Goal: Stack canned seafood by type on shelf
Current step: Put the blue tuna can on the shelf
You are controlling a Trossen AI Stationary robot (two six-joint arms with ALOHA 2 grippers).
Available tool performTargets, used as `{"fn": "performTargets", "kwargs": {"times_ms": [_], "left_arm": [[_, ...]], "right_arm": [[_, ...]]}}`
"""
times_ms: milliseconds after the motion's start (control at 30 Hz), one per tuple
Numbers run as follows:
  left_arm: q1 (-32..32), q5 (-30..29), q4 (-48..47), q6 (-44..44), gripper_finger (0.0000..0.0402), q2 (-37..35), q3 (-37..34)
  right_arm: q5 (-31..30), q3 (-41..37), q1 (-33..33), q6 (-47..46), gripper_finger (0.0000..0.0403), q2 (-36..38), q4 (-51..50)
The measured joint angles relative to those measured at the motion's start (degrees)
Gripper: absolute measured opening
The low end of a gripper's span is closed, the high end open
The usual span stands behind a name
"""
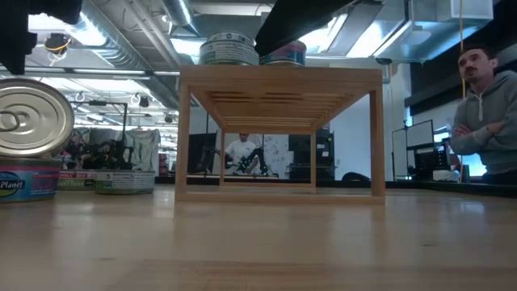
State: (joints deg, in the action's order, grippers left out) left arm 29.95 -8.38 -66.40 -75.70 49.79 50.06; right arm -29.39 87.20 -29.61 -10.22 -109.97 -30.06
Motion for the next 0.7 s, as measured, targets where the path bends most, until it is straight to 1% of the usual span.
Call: {"fn": "performTargets", "kwargs": {"times_ms": [133,300,500,700], "left_arm": [[0.00,-1.39,-0.56,1.54,0.0259,1.38,0.00],[0.02,-1.58,-0.16,4.06,0.0259,4.21,0.00],[0.02,-0.97,-0.14,4.11,0.0259,7.24,0.00],[0.02,-0.88,-0.15,4.13,0.0259,7.78,0.00]], "right_arm": [[0.02,0.00,0.00,0.00,0.0232,0.00,0.00],[0.48,0.00,0.00,0.00,0.0232,0.00,0.00],[0.47,0.00,0.00,0.00,0.0232,-0.02,0.00],[0.46,-0.02,0.00,0.02,0.0232,-0.04,0.00]]}}
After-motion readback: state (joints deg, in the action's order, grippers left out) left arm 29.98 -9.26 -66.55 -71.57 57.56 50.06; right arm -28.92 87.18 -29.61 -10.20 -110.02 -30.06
